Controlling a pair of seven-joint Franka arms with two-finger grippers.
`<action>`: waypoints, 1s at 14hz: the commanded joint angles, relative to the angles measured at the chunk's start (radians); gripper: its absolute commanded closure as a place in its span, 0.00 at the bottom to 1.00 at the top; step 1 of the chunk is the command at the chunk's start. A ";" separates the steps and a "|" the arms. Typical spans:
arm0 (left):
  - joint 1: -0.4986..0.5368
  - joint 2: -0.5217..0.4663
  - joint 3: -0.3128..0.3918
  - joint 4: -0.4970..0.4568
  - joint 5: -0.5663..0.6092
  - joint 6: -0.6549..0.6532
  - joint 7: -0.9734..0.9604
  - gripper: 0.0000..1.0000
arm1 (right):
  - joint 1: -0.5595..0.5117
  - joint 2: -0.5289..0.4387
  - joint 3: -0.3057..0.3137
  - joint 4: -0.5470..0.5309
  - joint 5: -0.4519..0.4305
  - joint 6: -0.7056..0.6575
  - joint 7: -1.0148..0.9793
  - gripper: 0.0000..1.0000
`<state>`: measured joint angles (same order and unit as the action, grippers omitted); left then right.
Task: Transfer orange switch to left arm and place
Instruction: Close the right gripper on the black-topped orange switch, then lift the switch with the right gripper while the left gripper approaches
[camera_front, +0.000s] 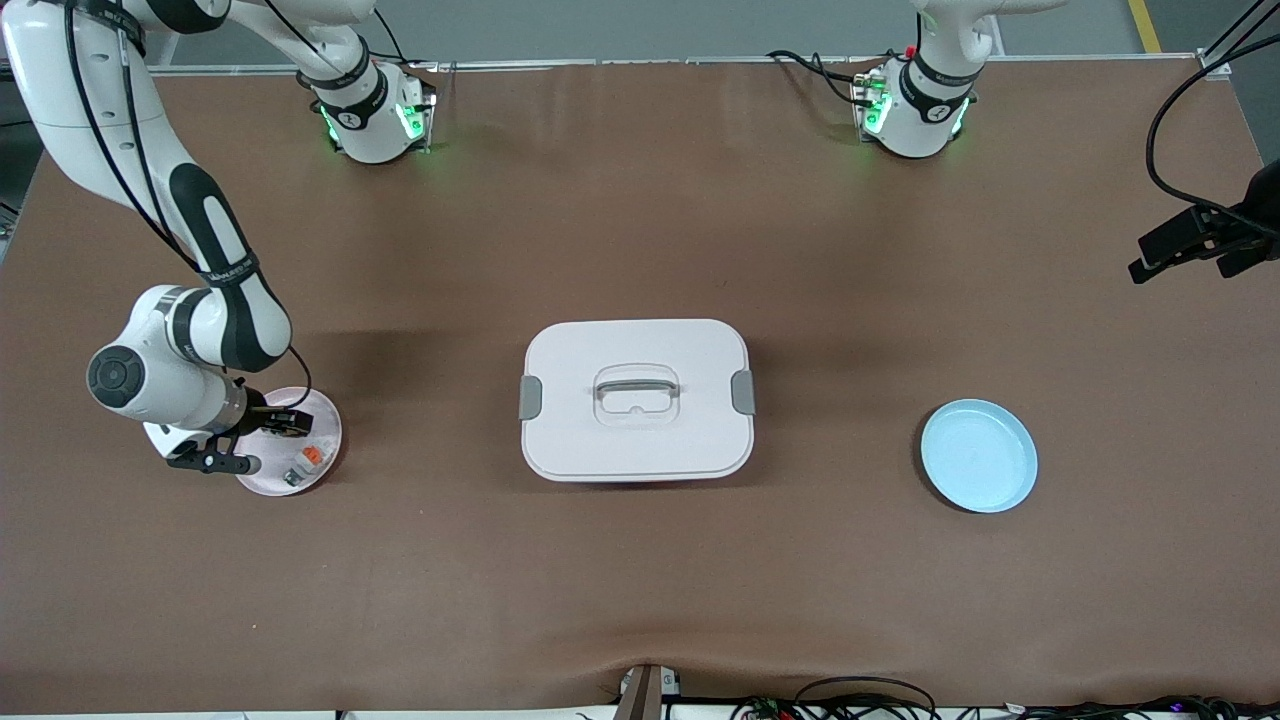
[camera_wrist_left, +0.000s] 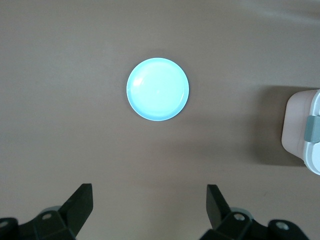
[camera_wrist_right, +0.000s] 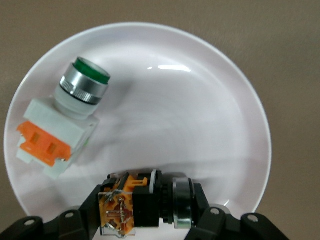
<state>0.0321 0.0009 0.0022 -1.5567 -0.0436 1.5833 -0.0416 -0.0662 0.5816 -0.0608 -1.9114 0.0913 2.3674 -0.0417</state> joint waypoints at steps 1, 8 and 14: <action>0.018 0.007 -0.002 0.020 0.013 -0.017 0.009 0.00 | -0.010 -0.008 0.004 0.084 0.102 -0.199 0.000 1.00; 0.009 0.005 -0.010 0.020 0.004 -0.019 0.000 0.00 | 0.031 -0.025 0.010 0.423 0.177 -0.776 0.431 1.00; 0.017 0.004 -0.013 0.018 -0.136 -0.046 0.002 0.00 | 0.121 -0.046 0.013 0.552 0.393 -0.878 0.837 1.00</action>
<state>0.0424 0.0010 -0.0075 -1.5567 -0.1263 1.5589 -0.0411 0.0344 0.5350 -0.0444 -1.3952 0.3955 1.5094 0.6698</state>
